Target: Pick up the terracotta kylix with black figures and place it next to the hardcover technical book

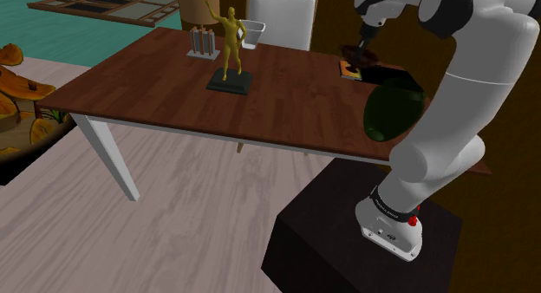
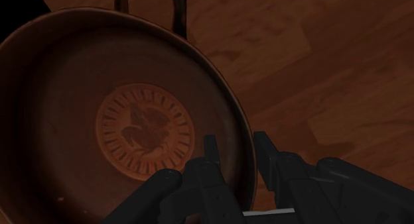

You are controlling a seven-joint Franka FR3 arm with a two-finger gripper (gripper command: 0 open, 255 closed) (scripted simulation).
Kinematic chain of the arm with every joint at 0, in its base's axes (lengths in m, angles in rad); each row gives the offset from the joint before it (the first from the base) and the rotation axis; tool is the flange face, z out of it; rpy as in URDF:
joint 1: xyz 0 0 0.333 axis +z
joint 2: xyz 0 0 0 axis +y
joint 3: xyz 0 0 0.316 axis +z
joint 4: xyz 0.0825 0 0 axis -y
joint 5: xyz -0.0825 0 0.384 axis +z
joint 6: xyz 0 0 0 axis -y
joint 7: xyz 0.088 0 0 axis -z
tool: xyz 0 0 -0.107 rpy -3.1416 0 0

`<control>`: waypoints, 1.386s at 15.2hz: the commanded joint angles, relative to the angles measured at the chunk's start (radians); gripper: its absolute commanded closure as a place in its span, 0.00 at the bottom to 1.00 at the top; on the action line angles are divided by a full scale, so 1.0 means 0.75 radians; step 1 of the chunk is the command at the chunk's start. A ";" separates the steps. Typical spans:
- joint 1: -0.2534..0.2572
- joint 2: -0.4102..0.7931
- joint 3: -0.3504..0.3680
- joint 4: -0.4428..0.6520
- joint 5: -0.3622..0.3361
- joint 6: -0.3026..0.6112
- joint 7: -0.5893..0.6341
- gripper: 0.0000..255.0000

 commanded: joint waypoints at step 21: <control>-0.013 0.105 0.021 -0.178 0.059 0.278 -0.035 1.00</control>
